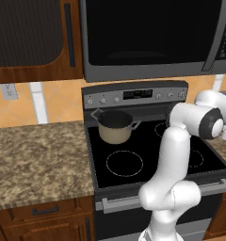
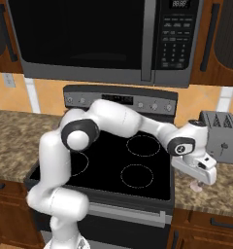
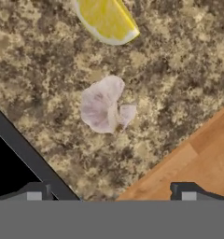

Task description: Put the garlic and lemon wedge in the pot. Retrieve the spatula and lightly stir the vegetables in the pot.

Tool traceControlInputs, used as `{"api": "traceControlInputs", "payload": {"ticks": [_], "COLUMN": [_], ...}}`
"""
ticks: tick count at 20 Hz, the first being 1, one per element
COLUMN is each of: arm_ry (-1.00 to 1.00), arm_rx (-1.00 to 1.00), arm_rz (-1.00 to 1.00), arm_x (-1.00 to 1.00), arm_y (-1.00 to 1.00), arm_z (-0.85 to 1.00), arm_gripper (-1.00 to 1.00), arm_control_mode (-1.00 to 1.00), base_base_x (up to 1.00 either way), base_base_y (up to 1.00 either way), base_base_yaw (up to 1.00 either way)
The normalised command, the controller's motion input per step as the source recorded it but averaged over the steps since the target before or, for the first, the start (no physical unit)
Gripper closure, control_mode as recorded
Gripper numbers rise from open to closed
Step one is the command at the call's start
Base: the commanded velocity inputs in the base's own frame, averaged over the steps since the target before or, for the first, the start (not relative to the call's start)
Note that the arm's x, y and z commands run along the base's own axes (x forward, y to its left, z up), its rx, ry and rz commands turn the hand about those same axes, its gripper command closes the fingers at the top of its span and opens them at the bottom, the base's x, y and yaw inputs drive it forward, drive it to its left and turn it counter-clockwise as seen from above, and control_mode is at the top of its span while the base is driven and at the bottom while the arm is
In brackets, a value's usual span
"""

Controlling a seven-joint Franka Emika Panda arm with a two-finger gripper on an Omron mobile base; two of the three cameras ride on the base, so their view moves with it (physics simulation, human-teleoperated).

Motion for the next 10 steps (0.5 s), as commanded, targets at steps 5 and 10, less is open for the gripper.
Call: {"api": "traceControlInputs", "payload": {"ticks": [5,10], "arm_ry": [0.00,0.00], "arm_rx": [0.00,0.00], "arm_rz": [0.00,0.00], "arm_x": [0.13,0.18], "arm_y": [-0.33,-0.07], "arm_z": [-0.22,-0.31], "arm_gripper": [-1.00,-1.00], "arm_control_mode": [-1.00,-1.00], "base_base_x": [0.00,0.00], "base_base_y": [0.00,0.00], "base_base_yaw": [0.00,0.00]}}
